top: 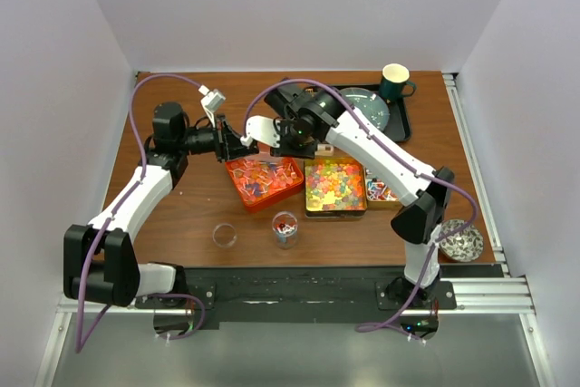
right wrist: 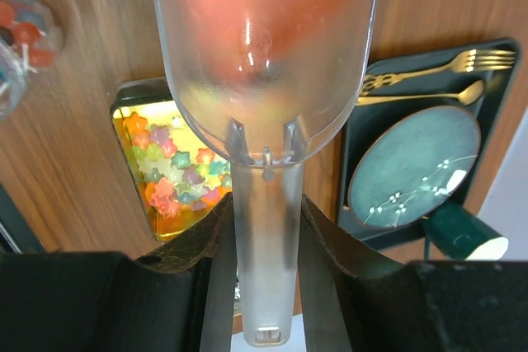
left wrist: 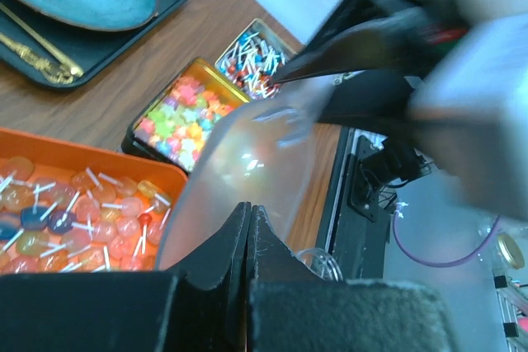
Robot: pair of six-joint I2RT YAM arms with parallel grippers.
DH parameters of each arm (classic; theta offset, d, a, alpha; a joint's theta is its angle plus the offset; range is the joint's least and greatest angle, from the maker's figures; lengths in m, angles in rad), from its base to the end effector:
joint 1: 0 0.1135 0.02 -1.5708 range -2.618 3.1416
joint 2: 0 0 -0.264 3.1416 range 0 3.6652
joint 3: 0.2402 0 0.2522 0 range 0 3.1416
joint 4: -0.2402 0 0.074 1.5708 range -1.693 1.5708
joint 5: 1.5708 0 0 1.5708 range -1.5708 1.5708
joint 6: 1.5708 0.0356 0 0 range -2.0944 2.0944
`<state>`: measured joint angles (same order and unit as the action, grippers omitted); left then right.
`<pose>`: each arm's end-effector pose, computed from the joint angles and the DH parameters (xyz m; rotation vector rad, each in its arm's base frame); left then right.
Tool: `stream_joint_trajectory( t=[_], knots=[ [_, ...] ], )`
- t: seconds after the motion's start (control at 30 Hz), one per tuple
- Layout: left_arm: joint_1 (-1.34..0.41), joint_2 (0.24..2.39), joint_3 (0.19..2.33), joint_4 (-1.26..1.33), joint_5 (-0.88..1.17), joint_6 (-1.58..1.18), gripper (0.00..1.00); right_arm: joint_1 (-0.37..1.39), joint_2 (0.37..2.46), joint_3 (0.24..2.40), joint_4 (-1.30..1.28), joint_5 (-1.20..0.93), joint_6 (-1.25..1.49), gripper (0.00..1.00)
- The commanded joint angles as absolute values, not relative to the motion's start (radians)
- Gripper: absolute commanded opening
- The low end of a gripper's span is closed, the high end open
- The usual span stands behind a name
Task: Pack the candies
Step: Adjust the spatula.
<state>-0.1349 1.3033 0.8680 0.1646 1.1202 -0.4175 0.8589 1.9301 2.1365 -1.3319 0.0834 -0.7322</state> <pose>0.2770 -0.0699 0.2953 0.5709 1.8224 -1.3974 0.2554 0.2914 0.3708 -1.9044 1.9017 -0.0735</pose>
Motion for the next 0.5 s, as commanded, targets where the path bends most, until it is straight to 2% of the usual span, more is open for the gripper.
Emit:
stream_joint_trajectory(
  t=[0.0, 0.1, 0.13, 0.17, 0.27, 0.33, 0.37, 0.47],
  knots=[
    [-0.133, 1.296, 0.851, 0.068, 1.065, -0.338, 0.0, 0.884, 1.815, 2.2, -1.35, 0.003, -0.71, 0.0],
    [-0.109, 1.267, 0.841, 0.041, 1.035, -0.366, 0.0, 0.885, 1.778, 2.172, -1.341, -0.049, -0.71, 0.0],
    [-0.101, 1.24, 0.842, 0.025, 1.031, -0.37, 0.03, 0.887, 1.76, 2.165, -1.339, -0.048, -0.71, 0.0],
    [-0.082, 1.22, 0.859, 0.003, 1.014, -0.367, 0.17, 0.885, 1.752, 2.154, -1.339, -0.028, -0.713, 0.0],
    [-0.04, 1.111, 0.867, -0.123, 0.908, -0.325, 0.44, 0.885, 1.72, 2.062, -1.324, 0.034, -0.77, 0.0],
    [-0.028, 1.036, 0.847, -0.174, 0.789, -0.313, 0.54, 0.884, 1.7, 1.953, -1.289, 0.115, -0.86, 0.0],
    [-0.023, 1.02, 0.827, -0.201, 0.741, -0.313, 0.62, 0.884, 1.697, 1.924, -1.281, 0.139, -0.894, 0.0],
    [-0.023, 0.994, 0.766, -0.267, 0.626, -0.293, 0.65, 0.873, 1.735, 1.878, -1.27, 0.193, -0.995, 0.0]
  ],
)
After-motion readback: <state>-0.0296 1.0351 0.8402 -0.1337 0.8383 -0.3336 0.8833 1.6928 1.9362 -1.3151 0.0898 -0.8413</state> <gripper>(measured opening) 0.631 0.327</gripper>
